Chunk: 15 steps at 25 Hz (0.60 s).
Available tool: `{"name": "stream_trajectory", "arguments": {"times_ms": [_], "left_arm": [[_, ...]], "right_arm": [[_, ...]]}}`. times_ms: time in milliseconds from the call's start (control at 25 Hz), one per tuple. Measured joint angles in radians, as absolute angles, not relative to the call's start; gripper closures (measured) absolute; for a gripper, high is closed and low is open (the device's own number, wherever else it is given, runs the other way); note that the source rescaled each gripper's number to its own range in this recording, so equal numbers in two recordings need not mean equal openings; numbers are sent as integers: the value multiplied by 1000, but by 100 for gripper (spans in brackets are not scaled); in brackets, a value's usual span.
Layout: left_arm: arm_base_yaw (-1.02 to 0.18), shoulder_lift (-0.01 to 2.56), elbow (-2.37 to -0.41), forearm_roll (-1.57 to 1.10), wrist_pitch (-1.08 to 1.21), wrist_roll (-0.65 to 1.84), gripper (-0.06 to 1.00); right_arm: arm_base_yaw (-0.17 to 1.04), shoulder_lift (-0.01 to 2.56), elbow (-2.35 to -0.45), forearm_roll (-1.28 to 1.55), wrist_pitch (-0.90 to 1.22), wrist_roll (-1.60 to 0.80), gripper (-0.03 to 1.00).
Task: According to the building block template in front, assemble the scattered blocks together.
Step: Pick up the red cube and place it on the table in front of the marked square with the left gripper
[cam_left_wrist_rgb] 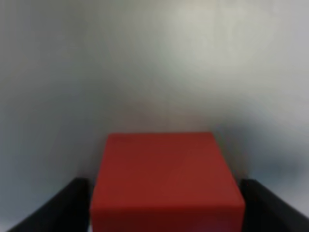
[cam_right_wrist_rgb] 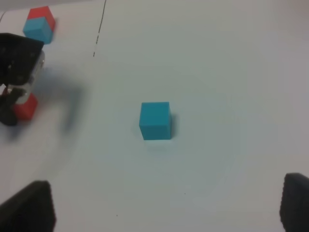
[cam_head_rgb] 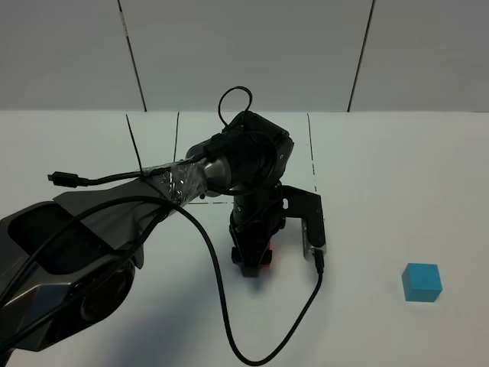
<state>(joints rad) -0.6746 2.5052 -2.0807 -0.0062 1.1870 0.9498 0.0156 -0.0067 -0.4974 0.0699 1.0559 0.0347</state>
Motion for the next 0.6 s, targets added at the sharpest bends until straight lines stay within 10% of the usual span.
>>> {"name": "stream_trajectory", "arguments": {"times_ms": [200,600], "left_arm": [[-676,2501,-2082,-13,1187,937,-4],[-676,2372,-2079,-16,1187,810,4]], "right_arm": [[16,-7,-497,70,1056,35,12],[16,-7,-497,70,1056,35,14]]}}
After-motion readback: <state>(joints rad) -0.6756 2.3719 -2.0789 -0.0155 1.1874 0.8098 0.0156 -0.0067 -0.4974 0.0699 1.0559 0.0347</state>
